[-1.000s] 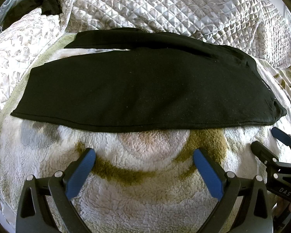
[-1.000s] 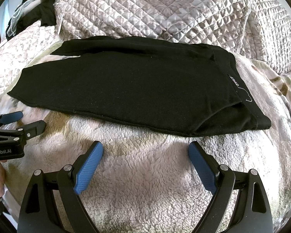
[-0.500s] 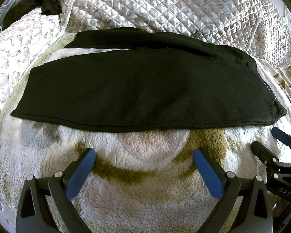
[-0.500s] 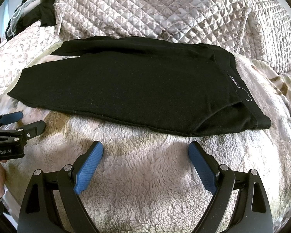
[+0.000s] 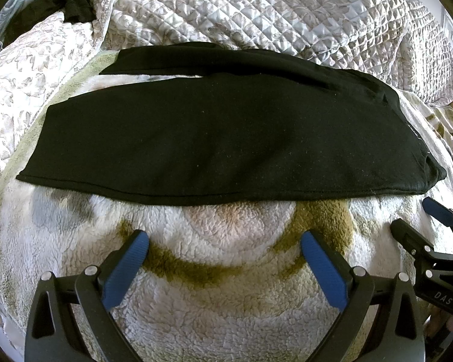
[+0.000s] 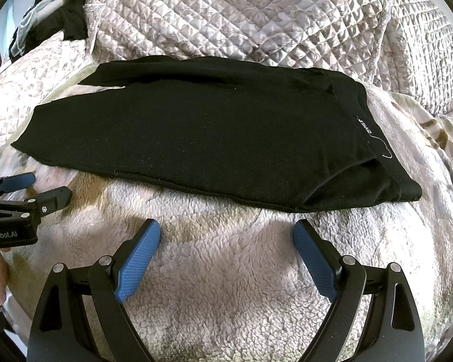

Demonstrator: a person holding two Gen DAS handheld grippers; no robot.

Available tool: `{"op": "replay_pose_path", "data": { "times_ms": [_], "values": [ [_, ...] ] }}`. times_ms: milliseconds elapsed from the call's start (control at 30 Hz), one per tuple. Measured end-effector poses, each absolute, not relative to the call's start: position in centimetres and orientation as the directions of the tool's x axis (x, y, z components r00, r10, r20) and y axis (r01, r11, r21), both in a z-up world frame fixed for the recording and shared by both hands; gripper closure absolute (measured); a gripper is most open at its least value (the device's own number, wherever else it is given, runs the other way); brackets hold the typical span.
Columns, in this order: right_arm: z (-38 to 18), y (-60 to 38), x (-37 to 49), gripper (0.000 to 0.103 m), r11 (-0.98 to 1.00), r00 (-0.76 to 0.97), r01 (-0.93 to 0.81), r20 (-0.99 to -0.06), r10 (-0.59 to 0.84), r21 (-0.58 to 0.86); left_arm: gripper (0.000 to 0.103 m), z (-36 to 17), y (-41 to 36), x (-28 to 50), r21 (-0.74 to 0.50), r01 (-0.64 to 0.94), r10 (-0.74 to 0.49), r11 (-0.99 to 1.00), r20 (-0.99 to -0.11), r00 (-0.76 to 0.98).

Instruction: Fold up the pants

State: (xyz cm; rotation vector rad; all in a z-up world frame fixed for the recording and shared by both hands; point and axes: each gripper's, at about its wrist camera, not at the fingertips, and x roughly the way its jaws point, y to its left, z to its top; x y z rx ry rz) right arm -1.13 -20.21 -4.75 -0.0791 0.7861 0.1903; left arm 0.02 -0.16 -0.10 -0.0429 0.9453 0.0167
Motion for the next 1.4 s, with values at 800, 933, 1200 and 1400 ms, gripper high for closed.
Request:
{"op": "replay_pose_path", "data": {
  "times_ms": [800,933,1200,1400],
  "values": [
    [-4.79,-20.23,-1.11,0.013,0.98,0.69,-0.199,-0.71,0.14,-0.001,0.001,-0.1,-0.16,0.04,-0.03,-0.033,-0.005,0.999,-0.812,0.584],
    [-4.74,-20.22,-1.08,0.013,0.98,0.69,-0.199,-0.71,0.14,0.0,0.001,-0.11,-0.04,-0.13,-0.028,-0.03,-0.005,0.999,-0.811,0.585],
    [-5.04,-20.17,-1.03,0.013,0.98,0.684,-0.201,-0.715,0.143,0.004,0.0,-0.38,-0.21,-0.28,-0.028,-0.031,-0.004,0.999,-0.813,0.583],
    [-4.99,-20.26,-0.98,0.013,0.979,0.679,-0.206,-0.72,0.143,0.001,0.001,-0.47,-0.33,-0.39,-0.025,-0.033,0.0,0.999,-0.811,0.585]
  ]
}}
